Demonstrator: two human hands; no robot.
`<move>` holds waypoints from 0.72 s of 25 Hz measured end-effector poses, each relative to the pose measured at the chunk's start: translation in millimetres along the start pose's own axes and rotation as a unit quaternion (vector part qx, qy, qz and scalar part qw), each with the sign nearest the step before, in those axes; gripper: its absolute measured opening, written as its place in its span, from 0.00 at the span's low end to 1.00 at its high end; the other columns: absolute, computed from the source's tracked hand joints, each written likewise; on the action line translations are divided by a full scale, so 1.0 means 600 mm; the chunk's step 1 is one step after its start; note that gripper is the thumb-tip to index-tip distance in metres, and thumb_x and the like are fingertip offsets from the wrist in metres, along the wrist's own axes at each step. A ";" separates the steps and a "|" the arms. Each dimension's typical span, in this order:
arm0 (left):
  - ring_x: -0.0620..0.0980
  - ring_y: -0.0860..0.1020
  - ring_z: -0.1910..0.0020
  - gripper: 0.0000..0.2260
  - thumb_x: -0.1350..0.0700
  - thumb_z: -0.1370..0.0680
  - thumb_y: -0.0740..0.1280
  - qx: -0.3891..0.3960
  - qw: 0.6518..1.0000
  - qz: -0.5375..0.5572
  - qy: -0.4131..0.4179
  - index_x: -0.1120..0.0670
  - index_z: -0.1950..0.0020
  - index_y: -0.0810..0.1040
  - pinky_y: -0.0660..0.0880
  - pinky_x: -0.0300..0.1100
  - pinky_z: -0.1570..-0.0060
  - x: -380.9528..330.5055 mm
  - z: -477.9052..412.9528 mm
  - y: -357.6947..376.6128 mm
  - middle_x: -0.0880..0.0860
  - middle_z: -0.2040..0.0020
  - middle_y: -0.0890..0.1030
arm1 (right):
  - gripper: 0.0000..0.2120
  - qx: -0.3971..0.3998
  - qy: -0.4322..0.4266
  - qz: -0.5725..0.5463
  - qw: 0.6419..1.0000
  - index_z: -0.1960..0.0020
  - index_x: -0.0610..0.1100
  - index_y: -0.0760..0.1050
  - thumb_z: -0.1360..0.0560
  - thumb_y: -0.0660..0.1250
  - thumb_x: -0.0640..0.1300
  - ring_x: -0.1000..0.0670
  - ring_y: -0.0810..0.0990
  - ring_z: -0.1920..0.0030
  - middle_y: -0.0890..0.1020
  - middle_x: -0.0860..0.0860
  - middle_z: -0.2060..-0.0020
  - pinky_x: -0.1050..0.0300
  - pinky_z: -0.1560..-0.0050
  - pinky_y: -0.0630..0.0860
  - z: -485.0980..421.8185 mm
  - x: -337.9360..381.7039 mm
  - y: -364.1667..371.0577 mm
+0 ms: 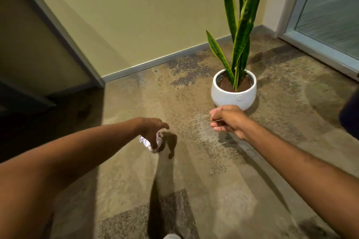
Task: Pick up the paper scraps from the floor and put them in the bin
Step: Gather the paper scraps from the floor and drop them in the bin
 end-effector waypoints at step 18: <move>0.56 0.83 0.45 0.25 0.54 0.27 0.80 -0.163 0.885 0.436 0.011 0.51 0.33 0.76 0.83 0.44 0.55 0.042 -0.051 0.063 0.55 0.42 0.82 | 0.08 0.036 0.045 0.001 0.998 0.43 0.39 0.83 0.21 0.73 0.33 0.44 0.87 0.55 0.87 0.35 0.44 0.50 0.54 0.86 -0.006 -0.061 0.078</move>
Point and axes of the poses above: each hand's wrist, its own z-axis away from the middle knuckle, its own y-axis out of the palm, x = y × z, the point moved 2 cm from there along -z, towards the middle knuckle
